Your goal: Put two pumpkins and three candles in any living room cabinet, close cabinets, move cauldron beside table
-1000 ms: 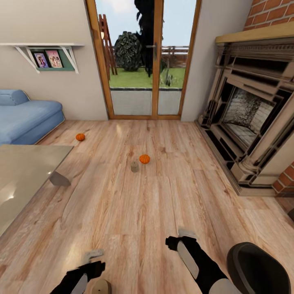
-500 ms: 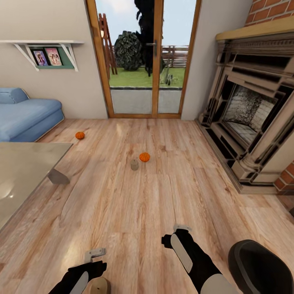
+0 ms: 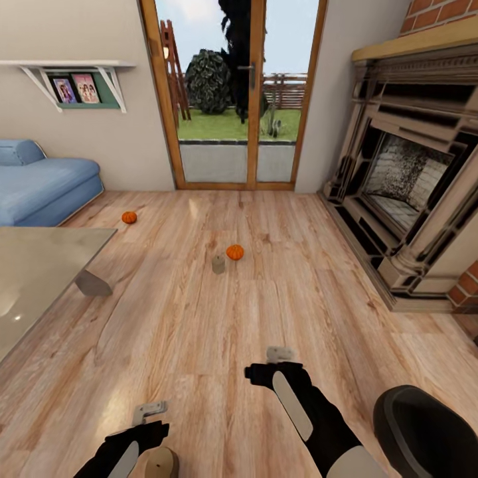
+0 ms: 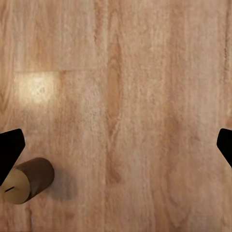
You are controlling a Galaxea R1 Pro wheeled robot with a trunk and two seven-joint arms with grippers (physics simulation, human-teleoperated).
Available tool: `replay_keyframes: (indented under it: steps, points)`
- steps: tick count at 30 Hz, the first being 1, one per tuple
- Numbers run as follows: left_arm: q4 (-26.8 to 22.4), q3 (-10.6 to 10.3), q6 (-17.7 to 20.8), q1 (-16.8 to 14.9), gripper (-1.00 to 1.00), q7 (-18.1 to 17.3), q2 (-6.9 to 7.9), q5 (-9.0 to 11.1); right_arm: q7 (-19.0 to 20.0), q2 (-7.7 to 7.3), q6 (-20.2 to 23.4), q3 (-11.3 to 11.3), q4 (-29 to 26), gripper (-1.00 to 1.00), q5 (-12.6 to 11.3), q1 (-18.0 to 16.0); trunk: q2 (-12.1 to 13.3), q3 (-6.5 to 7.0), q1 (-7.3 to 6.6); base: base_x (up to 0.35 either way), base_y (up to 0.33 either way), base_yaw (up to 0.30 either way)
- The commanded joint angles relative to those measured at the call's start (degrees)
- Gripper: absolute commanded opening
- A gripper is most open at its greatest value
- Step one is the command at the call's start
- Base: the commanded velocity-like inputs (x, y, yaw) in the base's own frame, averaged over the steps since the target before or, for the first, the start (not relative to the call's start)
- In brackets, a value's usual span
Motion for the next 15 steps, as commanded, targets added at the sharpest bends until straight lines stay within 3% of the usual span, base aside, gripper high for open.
replay_keyframes:
  steps: [1,10,15]
  points:
    - [-0.09,-0.26,0.06,-0.03,1.00,0.52,0.11,0.61,-0.19,-0.09,0.14,0.26,-0.19,1.00,-0.63,-0.04,-0.44,-0.23,0.22,0.000,0.000,0.000]
    - [0.82,-0.21,-0.22,-0.03,1.00,0.33,0.12,0.61,1.12,-0.44,0.57,0.45,-5.18,1.00,-0.77,-0.04,-4.05,-1.85,2.19,0.000,0.000,0.000]
    - [2.20,-0.21,-0.93,-0.03,1.00,0.30,0.07,0.56,6.42,-0.78,0.60,0.31,-7.18,1.00,-0.72,0.51,-6.05,-2.75,3.29,0.000,0.000,0.000]
